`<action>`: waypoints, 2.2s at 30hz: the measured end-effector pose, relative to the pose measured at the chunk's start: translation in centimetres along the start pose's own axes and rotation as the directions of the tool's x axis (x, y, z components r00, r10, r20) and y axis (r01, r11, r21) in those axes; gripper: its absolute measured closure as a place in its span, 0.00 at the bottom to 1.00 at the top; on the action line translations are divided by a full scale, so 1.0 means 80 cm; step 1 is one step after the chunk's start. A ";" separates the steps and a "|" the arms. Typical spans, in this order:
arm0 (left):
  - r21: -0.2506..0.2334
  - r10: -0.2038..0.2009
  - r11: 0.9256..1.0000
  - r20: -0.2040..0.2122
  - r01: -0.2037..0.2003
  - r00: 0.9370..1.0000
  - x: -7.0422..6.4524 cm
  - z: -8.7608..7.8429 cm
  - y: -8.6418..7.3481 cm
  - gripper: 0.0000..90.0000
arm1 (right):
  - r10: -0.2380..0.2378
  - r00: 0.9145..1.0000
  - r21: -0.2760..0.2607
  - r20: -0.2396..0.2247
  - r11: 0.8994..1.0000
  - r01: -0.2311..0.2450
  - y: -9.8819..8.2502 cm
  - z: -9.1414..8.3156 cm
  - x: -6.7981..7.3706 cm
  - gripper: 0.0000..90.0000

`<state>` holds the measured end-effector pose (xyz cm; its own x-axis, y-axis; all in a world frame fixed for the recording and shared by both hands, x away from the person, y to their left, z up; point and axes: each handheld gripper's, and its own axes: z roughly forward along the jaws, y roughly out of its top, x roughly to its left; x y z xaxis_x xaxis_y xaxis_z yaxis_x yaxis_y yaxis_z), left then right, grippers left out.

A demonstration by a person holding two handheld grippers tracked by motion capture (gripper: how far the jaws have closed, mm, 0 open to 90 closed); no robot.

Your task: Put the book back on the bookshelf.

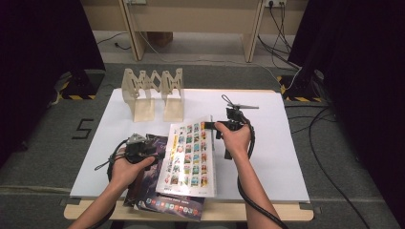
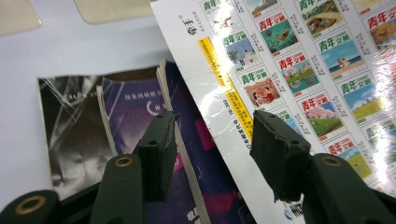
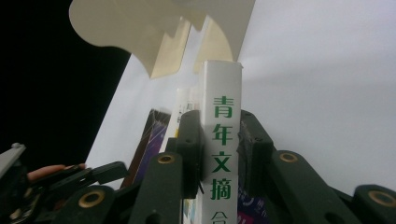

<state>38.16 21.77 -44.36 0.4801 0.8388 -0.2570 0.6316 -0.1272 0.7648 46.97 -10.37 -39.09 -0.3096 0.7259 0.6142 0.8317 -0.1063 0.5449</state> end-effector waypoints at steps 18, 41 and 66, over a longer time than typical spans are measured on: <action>-0.065 0.028 0.998 0.053 -0.025 0.998 -0.023 -0.010 0.029 0.47 | -0.101 0.969 -0.186 0.225 0.972 0.145 0.018 -0.031 0.055 0.82; -0.067 0.112 0.992 0.139 -0.104 0.984 -0.091 0.007 0.065 0.39 | -0.093 0.945 -0.239 0.314 0.956 0.173 0.033 -0.017 0.089 0.82; -0.023 0.210 0.978 0.079 -0.209 0.974 -0.165 0.050 0.099 0.33 | -0.100 0.942 -0.221 0.321 0.959 0.177 0.033 -0.018 0.094 0.82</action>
<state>39.25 7.59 -37.31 0.6489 0.7485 -0.1364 0.5028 -0.2874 0.8152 46.16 -6.14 -32.24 -0.2267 0.9125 0.3406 0.6411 -0.1235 0.7575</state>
